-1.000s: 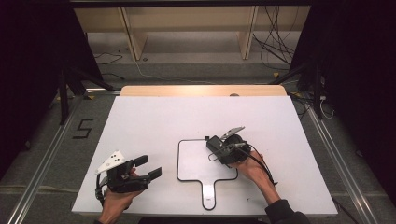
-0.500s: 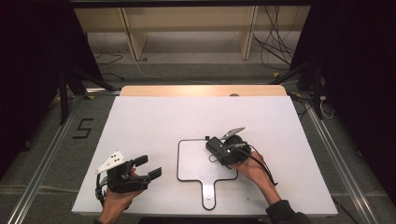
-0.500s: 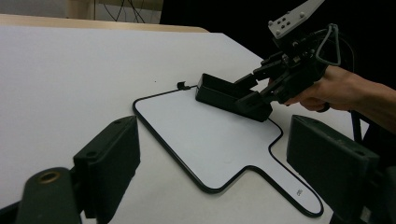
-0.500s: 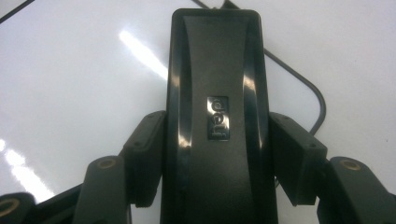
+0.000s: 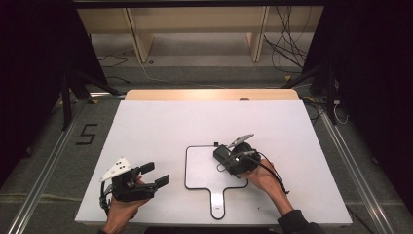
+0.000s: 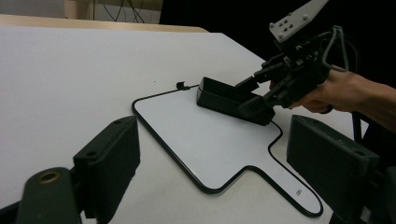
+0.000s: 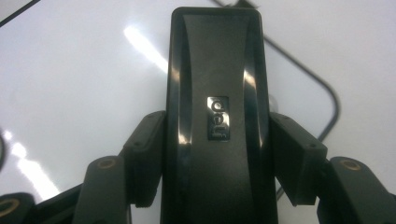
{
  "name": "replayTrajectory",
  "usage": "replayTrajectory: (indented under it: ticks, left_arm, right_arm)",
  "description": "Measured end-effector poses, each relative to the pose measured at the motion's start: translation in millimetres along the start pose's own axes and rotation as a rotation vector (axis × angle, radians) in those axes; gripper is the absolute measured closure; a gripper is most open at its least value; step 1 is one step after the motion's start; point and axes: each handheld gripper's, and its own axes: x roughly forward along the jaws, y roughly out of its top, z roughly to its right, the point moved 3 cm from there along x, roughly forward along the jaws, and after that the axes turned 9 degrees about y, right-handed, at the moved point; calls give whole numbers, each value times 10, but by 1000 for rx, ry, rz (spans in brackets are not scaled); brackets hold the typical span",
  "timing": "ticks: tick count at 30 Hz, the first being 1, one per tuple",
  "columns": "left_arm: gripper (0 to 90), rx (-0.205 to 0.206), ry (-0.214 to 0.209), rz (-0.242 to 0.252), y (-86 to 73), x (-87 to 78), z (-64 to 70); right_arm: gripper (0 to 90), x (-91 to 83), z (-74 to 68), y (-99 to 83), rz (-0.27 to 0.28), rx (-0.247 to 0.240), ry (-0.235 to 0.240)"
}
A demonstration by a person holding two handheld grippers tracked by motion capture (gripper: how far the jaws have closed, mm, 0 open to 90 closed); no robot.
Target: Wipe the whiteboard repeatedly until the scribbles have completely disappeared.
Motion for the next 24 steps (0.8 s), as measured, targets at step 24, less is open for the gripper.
replayTrajectory:
  ticks: [24]
  left_arm:
    - [166, -1, -2, 0, 1, 2, 0]
  right_arm:
    - [414, 0, 150, 52, -16, 39, -35]
